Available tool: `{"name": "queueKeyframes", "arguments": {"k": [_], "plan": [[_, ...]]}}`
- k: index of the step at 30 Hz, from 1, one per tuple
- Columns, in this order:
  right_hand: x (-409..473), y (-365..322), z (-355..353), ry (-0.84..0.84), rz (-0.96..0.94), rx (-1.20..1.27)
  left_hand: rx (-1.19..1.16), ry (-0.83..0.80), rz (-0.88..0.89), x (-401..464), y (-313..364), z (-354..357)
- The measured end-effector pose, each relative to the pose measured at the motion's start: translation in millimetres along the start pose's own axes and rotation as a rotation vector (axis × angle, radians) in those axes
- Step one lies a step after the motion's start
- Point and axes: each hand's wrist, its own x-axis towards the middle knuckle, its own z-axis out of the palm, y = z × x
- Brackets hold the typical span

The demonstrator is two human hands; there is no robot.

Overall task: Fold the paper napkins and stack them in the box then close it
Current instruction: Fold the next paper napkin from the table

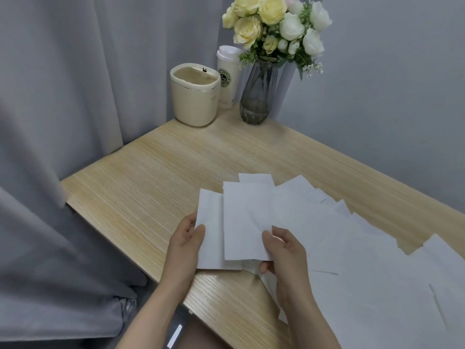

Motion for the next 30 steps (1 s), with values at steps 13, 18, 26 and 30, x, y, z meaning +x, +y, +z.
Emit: {"name": "queueKeyframes", "arguments": {"k": [13,18,26,30], "plan": [[-11,9,33,-0.054,0.113,-0.023,-0.105,0.087,-0.025,-1,6,4],[-11,12,36,-0.023,0.11,-0.019,-0.073,0.089,-0.004,0,5,3],[-10,13,37,-0.014,0.111,-0.037,-0.036,0.075,0.031,-1,4,4],[-11,12,36,-0.02,0.093,-0.049,-0.044,0.04,0.016,-2,2,2]]}}
